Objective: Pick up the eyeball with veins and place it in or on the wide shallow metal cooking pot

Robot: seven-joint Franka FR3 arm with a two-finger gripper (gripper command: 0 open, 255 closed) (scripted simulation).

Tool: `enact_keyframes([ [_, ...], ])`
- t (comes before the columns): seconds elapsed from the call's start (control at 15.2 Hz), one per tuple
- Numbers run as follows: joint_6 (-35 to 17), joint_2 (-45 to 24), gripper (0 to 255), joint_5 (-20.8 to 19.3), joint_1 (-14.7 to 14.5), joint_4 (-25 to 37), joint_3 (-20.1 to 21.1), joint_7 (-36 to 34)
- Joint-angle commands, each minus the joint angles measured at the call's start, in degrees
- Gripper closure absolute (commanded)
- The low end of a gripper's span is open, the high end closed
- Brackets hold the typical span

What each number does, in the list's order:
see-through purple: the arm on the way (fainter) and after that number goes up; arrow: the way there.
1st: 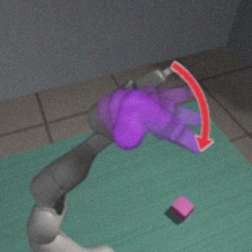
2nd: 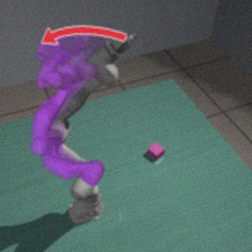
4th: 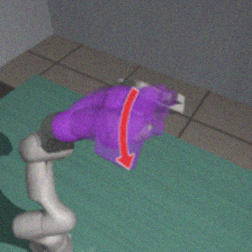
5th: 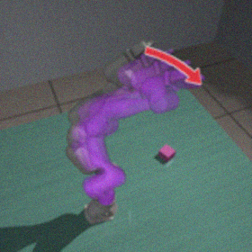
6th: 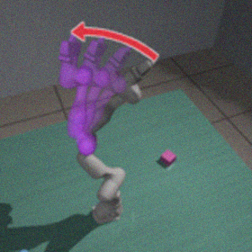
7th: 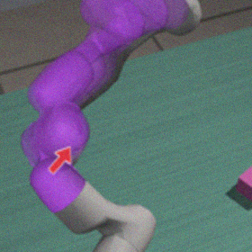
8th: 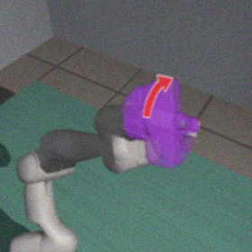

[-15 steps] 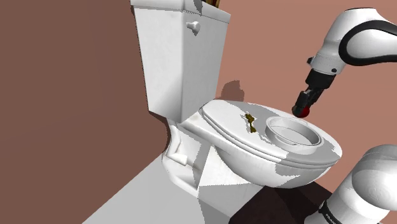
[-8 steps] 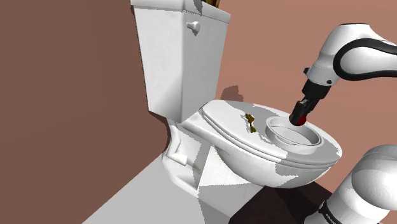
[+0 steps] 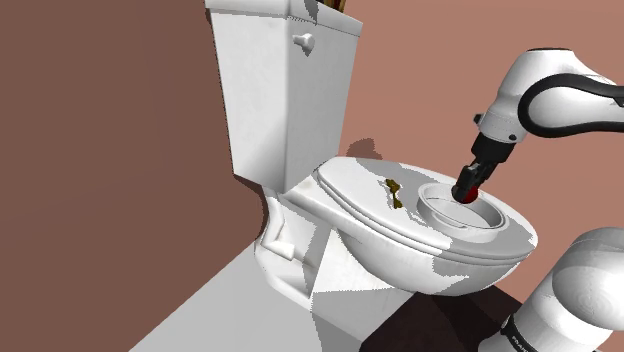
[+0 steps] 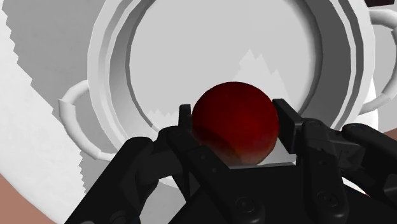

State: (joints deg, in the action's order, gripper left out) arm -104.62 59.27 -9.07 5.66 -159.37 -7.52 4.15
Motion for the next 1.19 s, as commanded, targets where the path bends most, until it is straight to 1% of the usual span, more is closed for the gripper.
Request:
enact_keyframes([
  [0.0,0.0,0.0,255,0.0,0.0,0.0,0.0,0.0],
  [0.07,0.0,0.0,255,0.0,0.0,0.0,0.0,0.0],
  [0.13,0.0,0.0,0,0.0,0.0,0.0,0.0,0.0],
  [0.46,0.0,0.0,0,0.0,0.0,0.0,0.0,0.0],
  [0.73,7.2,-0.1,0,1.1,-0.5,7.3,1.1,0.1],
  [1.12,7.2,-0.1,0,1.1,-0.5,7.3,1.1,0.1],
])
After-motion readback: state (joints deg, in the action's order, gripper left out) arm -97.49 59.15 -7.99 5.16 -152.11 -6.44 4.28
